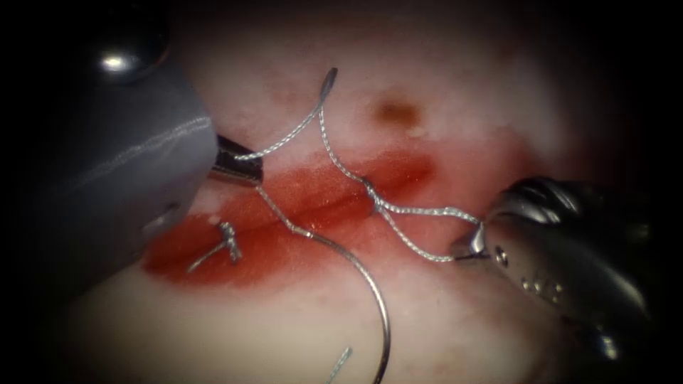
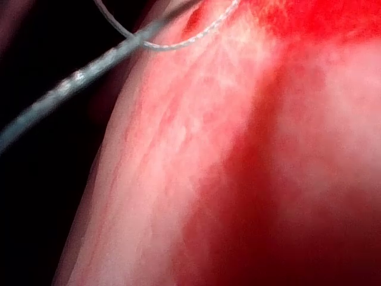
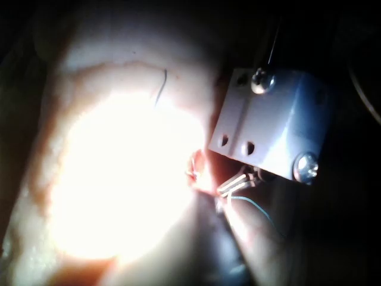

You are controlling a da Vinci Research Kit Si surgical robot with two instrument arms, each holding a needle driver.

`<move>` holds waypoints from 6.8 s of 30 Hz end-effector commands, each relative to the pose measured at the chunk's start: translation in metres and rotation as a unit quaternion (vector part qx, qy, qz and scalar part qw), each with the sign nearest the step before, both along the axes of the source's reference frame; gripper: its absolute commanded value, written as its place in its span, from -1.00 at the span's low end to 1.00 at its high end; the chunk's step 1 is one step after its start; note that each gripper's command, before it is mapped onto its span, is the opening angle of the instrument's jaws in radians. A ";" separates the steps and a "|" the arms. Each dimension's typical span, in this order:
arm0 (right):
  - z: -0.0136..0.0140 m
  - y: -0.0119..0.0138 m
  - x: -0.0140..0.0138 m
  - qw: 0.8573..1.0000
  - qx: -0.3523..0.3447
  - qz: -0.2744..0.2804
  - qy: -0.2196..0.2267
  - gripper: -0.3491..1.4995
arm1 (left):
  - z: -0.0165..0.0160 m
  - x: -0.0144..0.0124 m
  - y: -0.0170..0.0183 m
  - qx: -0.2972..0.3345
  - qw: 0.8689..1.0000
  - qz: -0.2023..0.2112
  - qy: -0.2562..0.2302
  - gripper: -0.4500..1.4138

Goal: Wound Closure
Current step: Fix the suture looped into the knot, then grab a longer length of suture, then wrap the suture once around the right tool, then grab the suture tail.

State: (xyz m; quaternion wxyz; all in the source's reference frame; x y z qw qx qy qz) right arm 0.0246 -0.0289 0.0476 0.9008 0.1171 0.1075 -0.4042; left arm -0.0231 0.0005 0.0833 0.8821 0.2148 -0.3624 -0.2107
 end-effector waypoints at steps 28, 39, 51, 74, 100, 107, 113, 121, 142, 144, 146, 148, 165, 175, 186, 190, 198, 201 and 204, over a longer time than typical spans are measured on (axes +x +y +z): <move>-0.0064 0.0065 0.0011 0.332 0.459 0.814 0.130 0.20 | -0.0006 0.0009 0.0018 -0.045 0.998 0.042 0.003 -1.00; 0.0002 0.0029 0.0029 0.019 0.540 0.826 0.160 -0.11 | -0.0014 0.0005 0.0023 -0.050 0.998 0.018 -0.012 -1.00; 0.0030 0.0015 0.0068 -0.041 0.508 0.836 0.201 0.02 | -0.0019 -0.0003 0.0020 -0.057 0.998 -0.002 -0.011 -1.00; 0.0034 0.0022 0.0061 -0.019 0.533 0.827 0.179 -1.00 | -0.0013 0.0020 0.0025 -0.031 0.998 0.043 -0.016 0.33; 0.0003 0.0043 0.0020 0.251 0.391 0.825 0.322 0.42 | -0.0016 0.0047 0.0038 -0.134 0.986 0.077 0.065 -1.00; -0.0027 0.0068 -0.0031 0.191 0.360 0.874 0.266 -1.00 | -0.0028 0.0039 0.0036 -0.121 0.989 0.076 0.033 -1.00; -0.0015 0.0065 -0.0034 0.261 0.342 0.888 0.162 -1.00 | -0.0042 0.0034 0.0039 -0.111 0.992 0.057 0.003 -1.00; 0.0036 0.0041 -0.0012 0.197 0.467 0.847 0.161 -1.00 | -0.0052 0.0020 0.0037 -0.085 0.996 0.024 -0.033 -1.00; 0.0019 0.0053 0.0048 0.138 0.699 0.660 0.240 -1.00 | 0.0011 -0.0034 -0.0016 -0.017 0.995 0.069 -0.077 -1.00; 0.0016 0.0055 0.0047 0.149 0.700 0.654 0.245 -1.00 | 0.0018 -0.0030 -0.0016 -0.023 0.995 0.073 -0.068 -1.00; 0.0010 0.0057 0.0047 0.187 0.721 0.617 0.252 -1.00 | 0.0034 -0.0024 -0.0014 -0.030 0.996 0.070 -0.036 -1.00; 0.0008 0.0055 0.0048 0.204 0.732 0.600 0.248 -1.00 | 0.0044 -0.0027 -0.0009 -0.036 0.997 0.064 -0.032 -1.00; 0.0019 0.0044 0.0045 0.576 0.587 0.540 0.176 -1.00 | 0.0036 -0.0043 0.0041 -0.065 0.992 0.078 -0.074 -1.00; 0.0021 0.0032 0.0051 0.695 0.475 0.533 0.081 -1.00 | 0.0026 -0.0044 0.0046 -0.063 0.991 0.072 -0.090 -1.00; 0.0010 0.0034 0.0056 0.800 0.255 0.523 -0.148 -1.00 | -0.0006 -0.0067 0.0028 -0.040 0.991 0.074 -0.100 -1.00; -0.0003 0.0038 0.0048 0.753 0.251 0.574 -0.202 -1.00 | -0.0006 -0.0064 0.0028 -0.038 0.991 0.081 -0.094 -1.00; -0.0003 0.0030 0.0025 0.748 0.216 0.587 -0.222 -0.44 | -0.0001 -0.0062 0.0024 -0.040 0.992 0.097 -0.069 -1.00; 0.0010 0.0020 0.0021 0.753 0.214 0.579 -0.228 -0.27 | 0.0004 -0.0064 0.0019 -0.042 0.992 0.100 -0.063 -1.00; 0.0016 0.0019 0.0023 0.753 0.216 0.577 -0.232 -0.25 | 0.0005 -0.0065 0.0018 -0.043 0.992 0.102 -0.060 -1.00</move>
